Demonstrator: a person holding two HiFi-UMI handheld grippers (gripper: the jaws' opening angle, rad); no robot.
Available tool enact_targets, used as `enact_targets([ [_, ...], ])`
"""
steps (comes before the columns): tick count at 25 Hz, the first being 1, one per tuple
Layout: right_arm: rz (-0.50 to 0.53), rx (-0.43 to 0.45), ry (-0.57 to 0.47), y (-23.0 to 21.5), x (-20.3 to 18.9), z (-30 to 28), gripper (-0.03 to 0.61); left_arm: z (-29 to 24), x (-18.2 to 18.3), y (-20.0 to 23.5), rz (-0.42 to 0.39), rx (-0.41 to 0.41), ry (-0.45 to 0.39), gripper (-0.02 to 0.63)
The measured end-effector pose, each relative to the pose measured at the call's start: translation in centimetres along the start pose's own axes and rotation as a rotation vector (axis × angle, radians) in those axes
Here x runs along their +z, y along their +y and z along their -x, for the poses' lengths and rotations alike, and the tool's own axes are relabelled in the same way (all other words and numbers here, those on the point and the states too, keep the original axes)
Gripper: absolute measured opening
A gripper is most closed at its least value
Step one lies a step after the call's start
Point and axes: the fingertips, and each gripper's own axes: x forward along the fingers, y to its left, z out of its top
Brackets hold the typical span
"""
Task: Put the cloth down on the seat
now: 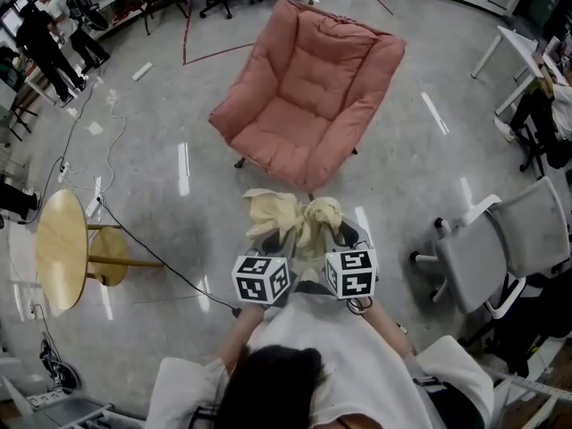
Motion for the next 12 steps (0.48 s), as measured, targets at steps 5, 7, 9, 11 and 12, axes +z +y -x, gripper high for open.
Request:
enact_targets([
  [5, 0.008, 0.010, -0.002, -1.4, 0.6, -0.9, 0.097, -1.6, 0.5, -0.1, 0.010, 0.011, -0.003, 0.049],
  [7, 0.009, 0.009, 0.001, -1.8, 0.7, -1.1, 0.097, -2.1, 0.7, -0.1, 0.013, 0.013, -0.003, 0.049],
  [9, 0.011, 0.010, 0.003, -2.2, 0.8, -1.4, 0.097, -2.6, 0.8, 0.0, 0.015, 0.015, -0.004, 0.049],
  [11, 0.015, 0.012, 0.002, -2.5, 1.0, -1.8, 0.097, -3.1, 1.0, 0.1, 0.018, 0.018, -0.006, 0.049],
  [12, 0.017, 0.013, 0.002, -2.6, 1.1, -1.9, 0.097, -3.3, 1.1, 0.1, 0.020, 0.019, -0.008, 0.049],
])
